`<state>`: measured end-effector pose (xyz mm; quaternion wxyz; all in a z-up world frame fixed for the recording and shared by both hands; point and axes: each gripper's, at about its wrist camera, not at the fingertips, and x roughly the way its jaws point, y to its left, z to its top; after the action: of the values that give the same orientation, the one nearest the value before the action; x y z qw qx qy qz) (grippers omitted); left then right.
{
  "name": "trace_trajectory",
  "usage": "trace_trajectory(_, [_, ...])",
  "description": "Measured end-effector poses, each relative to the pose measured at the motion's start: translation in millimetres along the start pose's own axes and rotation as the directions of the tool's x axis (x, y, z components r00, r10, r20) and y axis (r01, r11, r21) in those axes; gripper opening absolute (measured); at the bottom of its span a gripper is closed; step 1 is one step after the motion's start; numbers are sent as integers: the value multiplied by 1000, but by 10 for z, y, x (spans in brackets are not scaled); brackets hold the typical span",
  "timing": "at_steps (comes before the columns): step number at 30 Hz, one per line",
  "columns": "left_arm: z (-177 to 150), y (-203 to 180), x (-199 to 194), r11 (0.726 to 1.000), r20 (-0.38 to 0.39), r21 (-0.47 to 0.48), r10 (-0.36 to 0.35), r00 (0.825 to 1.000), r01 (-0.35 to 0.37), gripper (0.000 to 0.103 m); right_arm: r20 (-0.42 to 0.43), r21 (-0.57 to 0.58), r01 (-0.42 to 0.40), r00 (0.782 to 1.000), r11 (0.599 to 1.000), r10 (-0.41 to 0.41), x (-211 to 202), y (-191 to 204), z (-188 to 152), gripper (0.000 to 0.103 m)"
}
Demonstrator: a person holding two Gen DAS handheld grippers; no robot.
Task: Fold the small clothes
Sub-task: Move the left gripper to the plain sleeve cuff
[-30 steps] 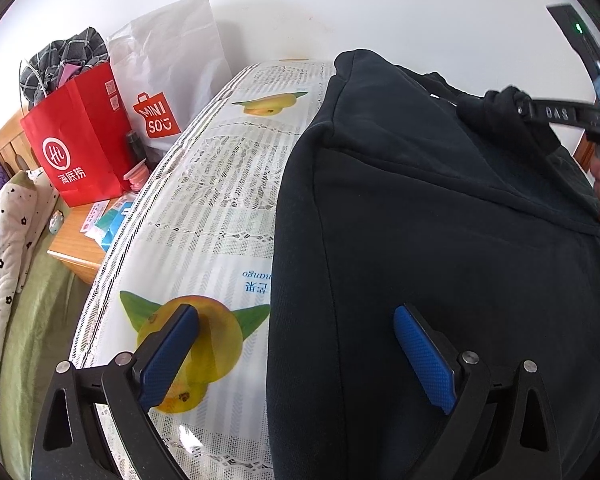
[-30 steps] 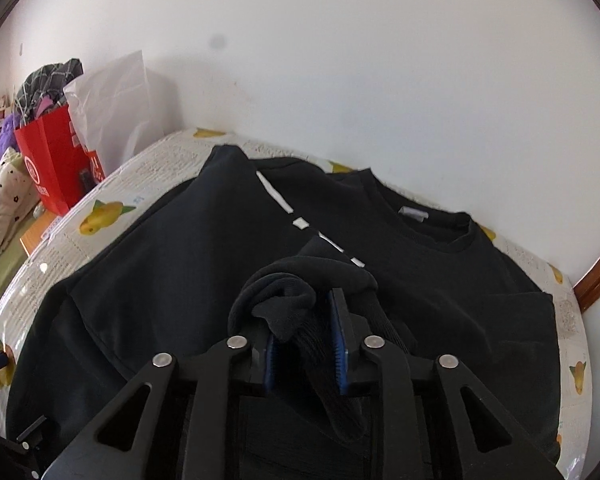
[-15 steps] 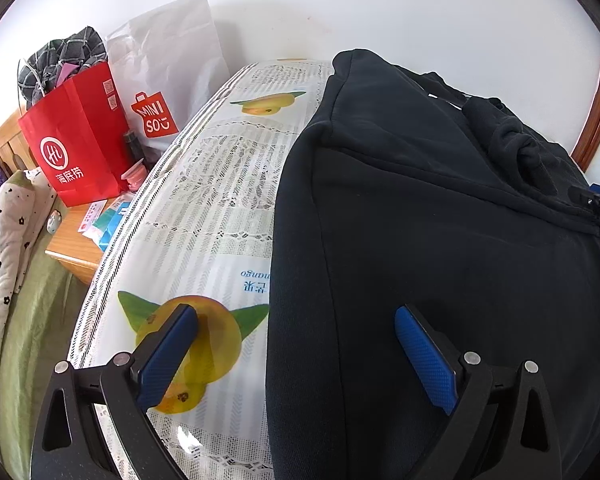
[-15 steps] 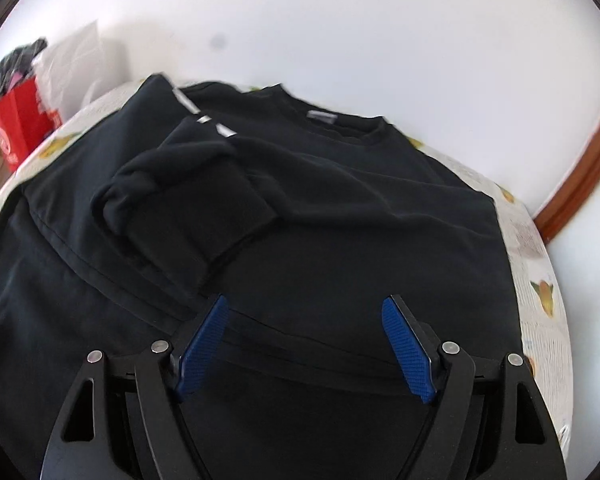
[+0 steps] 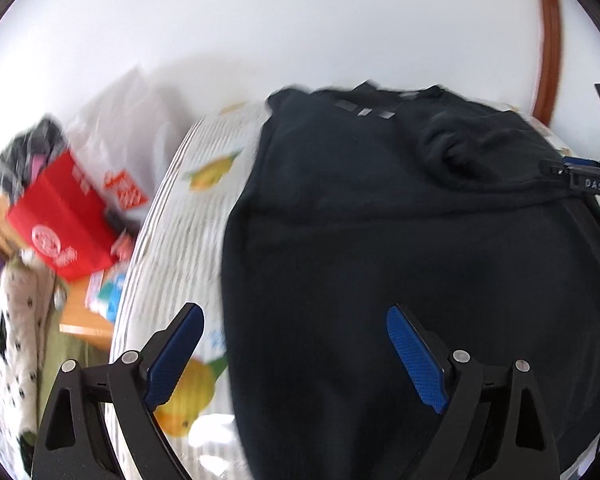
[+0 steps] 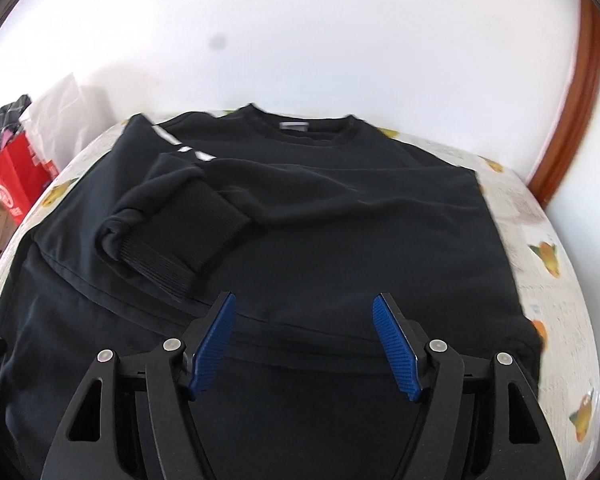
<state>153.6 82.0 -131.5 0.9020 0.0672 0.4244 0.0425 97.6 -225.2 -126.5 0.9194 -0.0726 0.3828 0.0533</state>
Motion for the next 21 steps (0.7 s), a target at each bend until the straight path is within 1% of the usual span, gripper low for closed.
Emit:
trace_trajectory(2, [185, -237, -57, 999, 27, 39, -33, 999, 32, 92, 8, 38, 32, 999, 999, -33, -75, -223, -55, 70])
trace_trajectory(3, [245, -319, -61, 998, 29, 50, -51, 998, 50, 92, 12, 62, 45, 999, 997, -45, -104, -339, -73, 70])
trace_trajectory(4, [339, -451, -55, 994, 30, 65, -88, 996, 86, 92, 16, 95, 56, 998, 994, -58, -145, -500, -118, 70])
trace_trajectory(6, [485, -648, -23, 990, 29, 79, -123, 992, 120, 92, 9, 126, 68, 998, 990, -70, -188, -712, -197, 70])
trace_trajectory(10, [720, -968, 102, 984, 30, 116, -139, 990, 135, 92, 7, 146, 111, 994, 983, -113, -251, -1080, -419, 70])
trace_trajectory(13, [887, -1207, 248, 978, 22, 138, -160, 987, 155, 92, -4, 161, 104, 995, 981, -105, -210, -1239, -584, 70])
trace_trajectory(16, [1017, -1386, 428, 973, 18, 179, -151, 988, 145, 90, 4, 191, 91, 996, 977, -94, -134, -1322, -676, 70])
trace_trajectory(19, [1100, -1587, 567, 967, 12, 214, -146, 989, 140, 87, -33, 187, 115, 993, 976, -111, -18, -1323, -724, 70])
trace_trajectory(21, [1126, -1681, 652, 964, 12, 235, -128, 992, 121, 84, -27, 189, 124, 992, 974, -122, -15, -1316, -715, 70])
